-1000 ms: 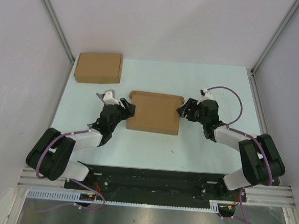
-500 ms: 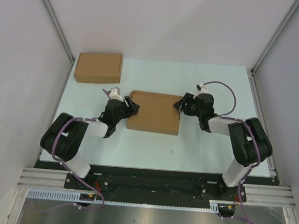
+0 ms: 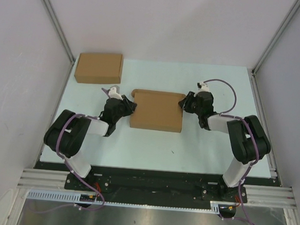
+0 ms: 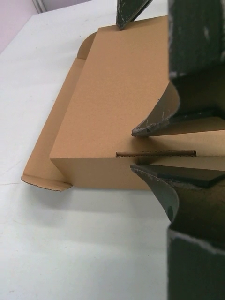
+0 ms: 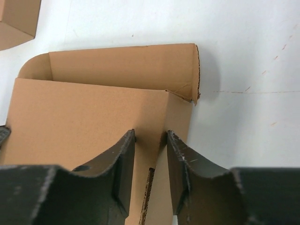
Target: Fold the paper box
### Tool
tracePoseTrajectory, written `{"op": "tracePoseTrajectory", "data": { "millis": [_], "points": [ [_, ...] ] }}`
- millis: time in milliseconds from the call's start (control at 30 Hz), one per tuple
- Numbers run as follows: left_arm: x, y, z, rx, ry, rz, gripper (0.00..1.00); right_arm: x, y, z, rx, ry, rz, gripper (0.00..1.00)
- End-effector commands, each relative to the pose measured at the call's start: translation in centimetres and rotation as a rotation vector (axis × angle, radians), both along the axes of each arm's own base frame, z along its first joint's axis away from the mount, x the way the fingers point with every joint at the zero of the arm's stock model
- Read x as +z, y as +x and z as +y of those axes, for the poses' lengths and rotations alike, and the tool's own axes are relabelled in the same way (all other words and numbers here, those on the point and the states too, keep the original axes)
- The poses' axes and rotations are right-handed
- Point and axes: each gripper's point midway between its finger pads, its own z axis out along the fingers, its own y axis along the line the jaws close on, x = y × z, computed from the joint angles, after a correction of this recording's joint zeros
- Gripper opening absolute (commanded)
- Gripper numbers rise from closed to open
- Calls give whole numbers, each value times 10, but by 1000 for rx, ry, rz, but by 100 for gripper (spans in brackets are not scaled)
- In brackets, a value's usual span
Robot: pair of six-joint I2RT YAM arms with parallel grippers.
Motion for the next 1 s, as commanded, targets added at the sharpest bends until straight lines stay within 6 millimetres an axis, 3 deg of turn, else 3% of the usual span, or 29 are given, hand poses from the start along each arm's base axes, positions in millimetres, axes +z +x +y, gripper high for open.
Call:
{"op": "tracePoseTrajectory", "data": {
  "millis": [0,200,500,567,667,800,967],
  "points": [
    [46,5,-33,-139,-102,-155,31,31,-1,30,85,-23,-109,31],
    [69,7,-39,-168,-121,-251,28,43,-1,37,95,-55,-161,26],
    [105,3,-44,-201,-54,-405,29,89,-8,48,99,-93,-305,20],
    [100,4,-43,-199,-41,-374,32,92,-9,48,99,-80,-302,21],
    [86,5,-41,-190,-9,-327,39,77,-10,43,96,-90,-252,22],
    [72,4,-35,-162,-2,-295,41,61,-13,37,95,-106,-201,22],
    [85,3,-39,-168,-46,-356,38,69,-16,39,104,-99,-245,21]
  ]
}}
